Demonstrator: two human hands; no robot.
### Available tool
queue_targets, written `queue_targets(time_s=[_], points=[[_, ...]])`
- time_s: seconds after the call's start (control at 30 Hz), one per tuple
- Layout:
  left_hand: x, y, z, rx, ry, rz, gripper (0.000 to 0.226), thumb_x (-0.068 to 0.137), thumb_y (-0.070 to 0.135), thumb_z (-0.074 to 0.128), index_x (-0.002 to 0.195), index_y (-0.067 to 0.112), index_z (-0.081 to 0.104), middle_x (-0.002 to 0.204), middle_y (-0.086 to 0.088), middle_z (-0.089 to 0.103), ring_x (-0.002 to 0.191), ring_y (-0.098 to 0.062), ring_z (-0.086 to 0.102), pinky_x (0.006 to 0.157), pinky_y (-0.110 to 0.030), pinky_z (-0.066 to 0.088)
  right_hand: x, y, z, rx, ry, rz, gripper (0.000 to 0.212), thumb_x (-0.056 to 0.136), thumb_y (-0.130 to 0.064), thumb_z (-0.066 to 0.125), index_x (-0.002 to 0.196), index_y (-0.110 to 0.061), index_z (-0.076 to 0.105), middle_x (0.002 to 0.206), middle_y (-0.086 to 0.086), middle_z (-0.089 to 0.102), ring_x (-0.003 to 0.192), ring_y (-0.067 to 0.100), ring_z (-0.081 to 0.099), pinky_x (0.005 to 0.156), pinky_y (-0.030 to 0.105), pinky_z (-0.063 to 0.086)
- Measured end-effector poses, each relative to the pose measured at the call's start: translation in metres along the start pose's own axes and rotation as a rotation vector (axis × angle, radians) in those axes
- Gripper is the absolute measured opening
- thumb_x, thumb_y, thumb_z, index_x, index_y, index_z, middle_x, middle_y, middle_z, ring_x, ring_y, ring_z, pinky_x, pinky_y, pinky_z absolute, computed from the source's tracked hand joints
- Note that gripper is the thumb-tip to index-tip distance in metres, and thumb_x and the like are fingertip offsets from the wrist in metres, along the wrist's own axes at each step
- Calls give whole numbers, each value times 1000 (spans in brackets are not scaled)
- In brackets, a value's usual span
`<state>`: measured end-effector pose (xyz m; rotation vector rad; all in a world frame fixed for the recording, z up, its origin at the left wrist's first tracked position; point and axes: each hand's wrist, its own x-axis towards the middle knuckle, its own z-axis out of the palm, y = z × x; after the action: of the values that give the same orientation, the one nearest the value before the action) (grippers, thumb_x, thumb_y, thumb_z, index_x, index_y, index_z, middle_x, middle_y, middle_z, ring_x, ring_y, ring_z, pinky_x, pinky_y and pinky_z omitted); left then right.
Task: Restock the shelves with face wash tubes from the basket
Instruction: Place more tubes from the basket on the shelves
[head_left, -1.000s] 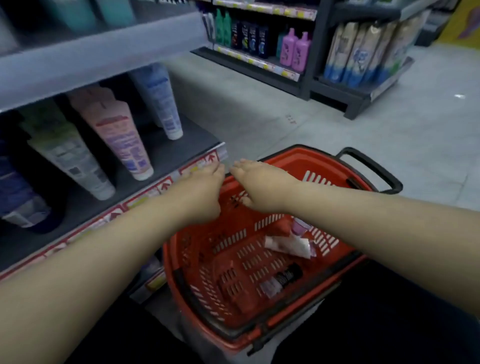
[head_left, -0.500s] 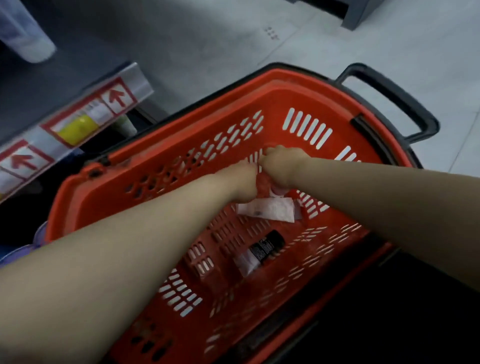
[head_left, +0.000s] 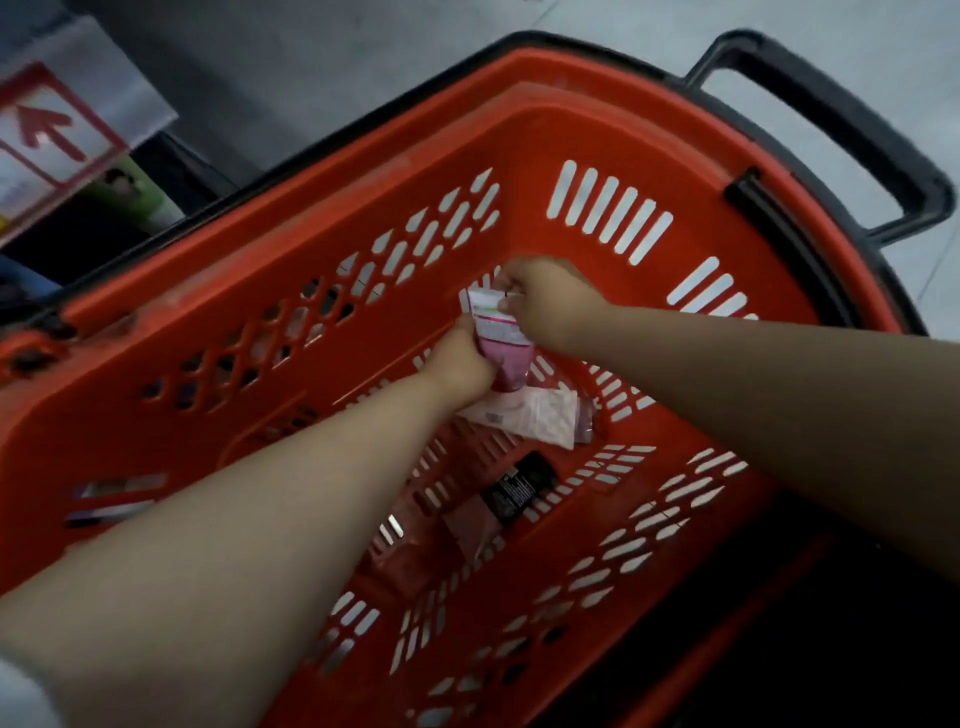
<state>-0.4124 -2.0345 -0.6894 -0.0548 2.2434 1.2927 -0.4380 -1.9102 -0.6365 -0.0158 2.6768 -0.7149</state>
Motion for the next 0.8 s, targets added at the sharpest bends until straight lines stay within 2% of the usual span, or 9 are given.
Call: queue_targets(time_s=[0.13,0.23,0.3,0.37,0.47,0.5,0.63,0.73,0.8], points=[[-21,1,-30,-167,67,-57,33,94,13,54,126,7,50,117,-9,62,100,-17,56,84,-32,48,-12,-24,-14,310,94,-22,19,89,-14,61,106,-6,68,105,9,67,89,12,55,76,25,47],[-54,13,-54,-256,137,12,27,95,13,52,122,8,52,113,-7,62,98,-14,56,86,-27,45,-32,-51,-30,660,91,27,27,87,-13,65,111,-1,63,103,14,66,87,16,59,73,19,51],[-81,26,-73,-336,205,50,26,96,14,50,121,8,53,110,-2,62,96,-11,57,83,-24,45,-44,-68,-38,766,-1,10,25,88,-14,64,112,-4,61,104,18,65,84,17,58,70,26,49],[-109,39,-94,-378,285,49,21,97,23,50,116,16,56,104,4,63,89,-8,56,74,-25,43,-60,-86,-43,715,-125,-30,15,88,-17,63,103,-13,63,104,17,66,83,19,57,71,30,49],[-154,53,-122,-409,376,70,17,95,32,53,104,19,58,82,9,60,75,-7,54,63,-22,41,-98,-119,-44,699,-210,-84,11,88,-17,63,97,-12,65,112,23,66,96,31,63,91,52,49],[-173,58,-130,-421,395,93,15,94,31,53,100,19,58,76,10,58,68,-4,53,61,-21,41,-112,-132,-43,747,-206,-117,12,88,-14,63,99,-9,64,113,23,66,98,32,64,94,51,49],[-247,69,-158,-497,459,193,17,92,29,58,98,13,61,72,5,65,65,-7,60,70,-30,50,-174,-186,-40,980,-138,-253,29,85,2,63,113,-2,59,101,10,68,84,12,65,80,20,54],[-305,73,-179,-632,486,276,11,94,15,55,100,7,56,61,6,65,51,-1,59,53,-19,49,-210,-227,-43,1020,-86,-338,23,84,-1,64,107,-6,63,91,4,69,80,10,64,80,22,53],[-341,76,-194,-683,535,328,10,93,8,55,102,8,54,77,0,67,60,-4,63,54,-19,52,-228,-257,-50,1001,-55,-394,22,85,-3,64,107,-4,64,89,4,69,79,10,63,78,22,53]])
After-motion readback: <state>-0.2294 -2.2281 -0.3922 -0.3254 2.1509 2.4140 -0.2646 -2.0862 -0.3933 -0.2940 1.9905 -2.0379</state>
